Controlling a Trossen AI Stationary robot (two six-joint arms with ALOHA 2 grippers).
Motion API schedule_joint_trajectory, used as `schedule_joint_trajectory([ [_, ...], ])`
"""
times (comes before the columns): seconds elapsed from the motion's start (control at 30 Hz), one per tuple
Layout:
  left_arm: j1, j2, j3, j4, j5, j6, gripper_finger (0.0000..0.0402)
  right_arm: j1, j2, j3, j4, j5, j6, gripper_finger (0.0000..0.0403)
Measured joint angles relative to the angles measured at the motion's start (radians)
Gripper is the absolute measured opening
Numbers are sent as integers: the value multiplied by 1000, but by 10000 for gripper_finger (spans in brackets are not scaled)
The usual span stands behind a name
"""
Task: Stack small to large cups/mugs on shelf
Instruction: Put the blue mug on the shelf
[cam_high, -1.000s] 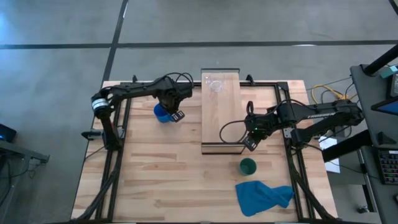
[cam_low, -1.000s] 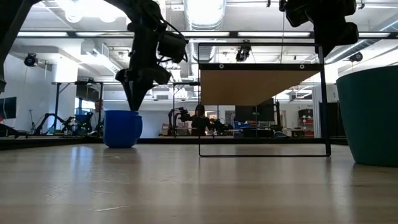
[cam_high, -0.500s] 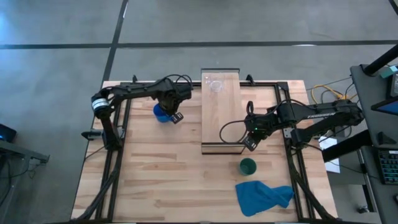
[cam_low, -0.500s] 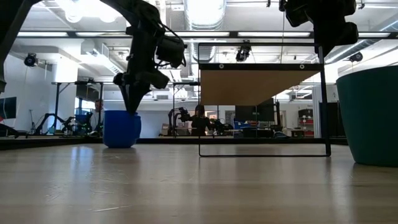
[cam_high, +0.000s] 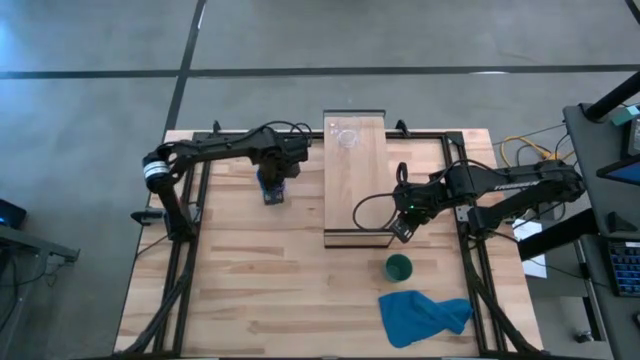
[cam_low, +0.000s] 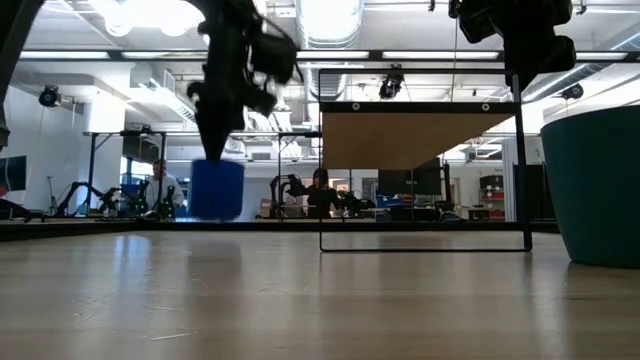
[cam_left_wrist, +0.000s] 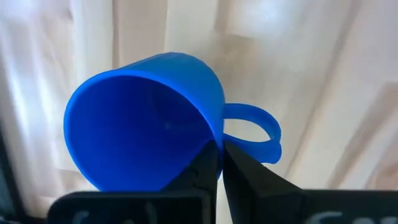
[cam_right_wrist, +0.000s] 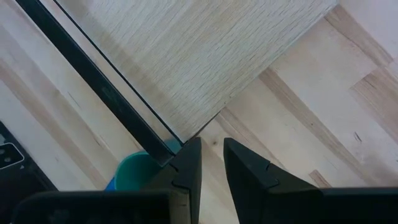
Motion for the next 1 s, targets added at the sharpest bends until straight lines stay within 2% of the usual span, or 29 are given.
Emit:
schedule_joint_trajectory([
  [0.13,-49,-74,74,-42,-1,127,0,0,0,0,0,34,0,63],
  [0.4,-180,-205,252,-35,-1,589,0,-2,0,0,4,70,-1,63],
  [0.6,-200,-188,383,84,-7,721,0,-2,0,0,9,144,-2,63],
  [0.73,-192,-116,434,146,-11,725,0,-2,-1,0,30,275,12,63],
  [0.87,-191,-20,463,137,-20,724,0,-9,-4,0,46,492,102,63],
  [1.0,-192,67,495,141,-96,722,0,-34,-15,1,70,629,172,63],
])
